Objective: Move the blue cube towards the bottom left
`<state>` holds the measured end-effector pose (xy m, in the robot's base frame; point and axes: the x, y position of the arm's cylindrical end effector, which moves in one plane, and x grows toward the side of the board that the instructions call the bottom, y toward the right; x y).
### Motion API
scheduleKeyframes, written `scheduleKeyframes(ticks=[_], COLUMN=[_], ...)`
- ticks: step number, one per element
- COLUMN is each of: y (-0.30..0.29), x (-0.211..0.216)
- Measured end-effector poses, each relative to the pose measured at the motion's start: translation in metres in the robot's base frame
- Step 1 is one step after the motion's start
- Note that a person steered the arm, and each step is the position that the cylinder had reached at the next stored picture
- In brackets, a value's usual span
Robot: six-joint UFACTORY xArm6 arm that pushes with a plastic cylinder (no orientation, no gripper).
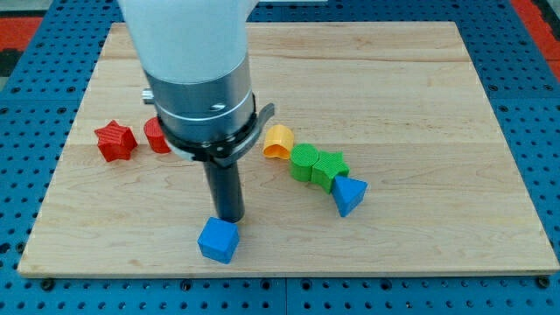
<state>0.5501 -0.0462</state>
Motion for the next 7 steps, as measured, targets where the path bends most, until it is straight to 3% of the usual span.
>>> scheduleKeyframes(ticks=[1,2,3,4,5,6,7], y=[0.098,0.081,-0.015,-0.003,0.065,0.064,0.023], x=[0.021,0.068,0.069,0.060,0.038,0.067,0.069])
